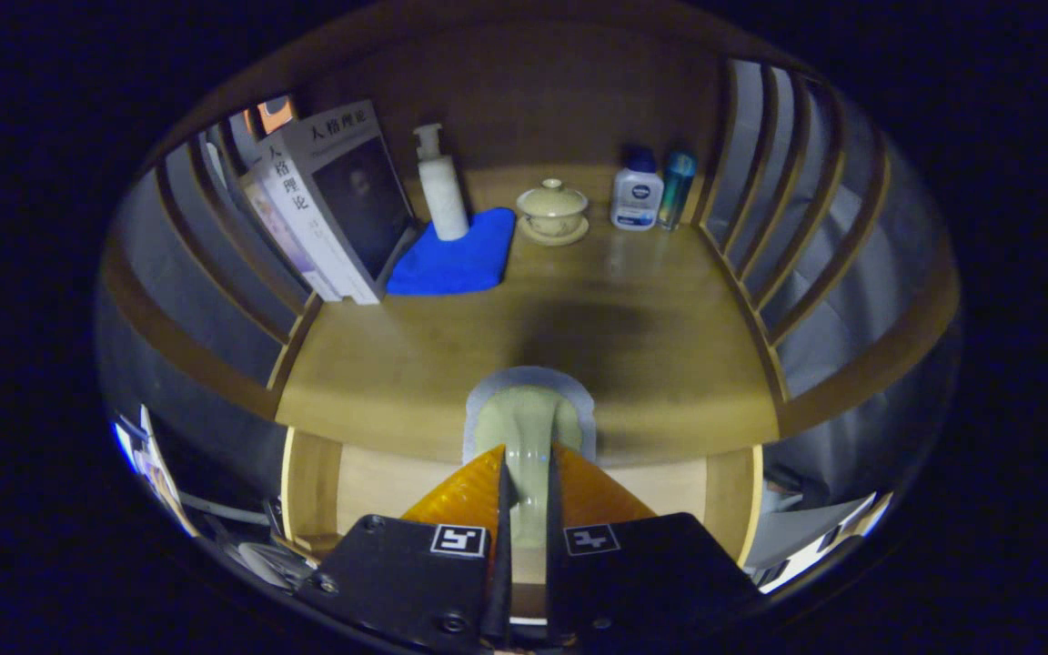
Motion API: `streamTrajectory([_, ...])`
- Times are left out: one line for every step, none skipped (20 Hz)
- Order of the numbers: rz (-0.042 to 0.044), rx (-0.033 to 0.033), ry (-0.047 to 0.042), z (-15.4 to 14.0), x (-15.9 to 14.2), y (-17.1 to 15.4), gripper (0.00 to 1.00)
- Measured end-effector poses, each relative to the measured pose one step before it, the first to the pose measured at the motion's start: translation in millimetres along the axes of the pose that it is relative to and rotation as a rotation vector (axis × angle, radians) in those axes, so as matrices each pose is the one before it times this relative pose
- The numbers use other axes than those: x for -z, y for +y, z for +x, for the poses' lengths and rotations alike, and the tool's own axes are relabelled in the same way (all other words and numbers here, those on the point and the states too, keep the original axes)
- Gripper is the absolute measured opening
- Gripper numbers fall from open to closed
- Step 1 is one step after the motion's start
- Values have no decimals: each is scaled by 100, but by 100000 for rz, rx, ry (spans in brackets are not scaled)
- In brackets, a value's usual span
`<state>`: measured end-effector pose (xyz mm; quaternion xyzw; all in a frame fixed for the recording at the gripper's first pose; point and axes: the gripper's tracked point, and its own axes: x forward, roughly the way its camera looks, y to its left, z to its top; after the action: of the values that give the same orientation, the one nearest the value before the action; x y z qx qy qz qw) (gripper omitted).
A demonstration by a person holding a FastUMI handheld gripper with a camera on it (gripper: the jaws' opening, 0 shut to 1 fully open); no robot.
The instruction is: Pull open the drawer, take out the items inside it, and place them on the countertop above the cabinet.
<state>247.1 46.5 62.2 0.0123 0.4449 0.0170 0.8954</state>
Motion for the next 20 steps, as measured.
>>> streamTrajectory([611,688,235,768,-801,251,18])
streamTrajectory([968,-316,729,638,-712,315,18])
streamTrajectory([-42,-799,792,739,-473,428,18])
streamTrajectory([-43,1328,317,946,-645,85,18])
streamTrajectory([-307,1635,-863,771,-698,-274,18])
streamTrajectory([-929,1203,303,791,-413,-45,18])
streamTrajectory([357,323,467,647,40,51,18])
streamTrajectory([836,-231,728,432,19,106,18])
streamTrajectory([259,321,-679,456,-301,-160,18])
streamTrajectory([571,-259,-191,377,-149,-9,18])
streamTrajectory([366,-499,-56,391,-70,69,18])
streamTrajectory([692,-1302,-358,275,-80,93,18])
streamTrajectory([716,-1032,-675,443,14,54,18])
streamTrajectory([735,-489,-1557,-166,-363,67,20])
streamTrajectory([-185,-984,47,134,7,96,22])
streamTrajectory([-541,-2229,-1083,-403,-262,387,24])
streamTrajectory([295,-765,21,254,257,41,27])
streamTrajectory([796,-50,-984,-325,-142,-134,29])
streamTrajectory([745,1624,-2045,-257,87,-258,31])
streamTrajectory([-249,1316,-2514,-190,-230,-252,34])
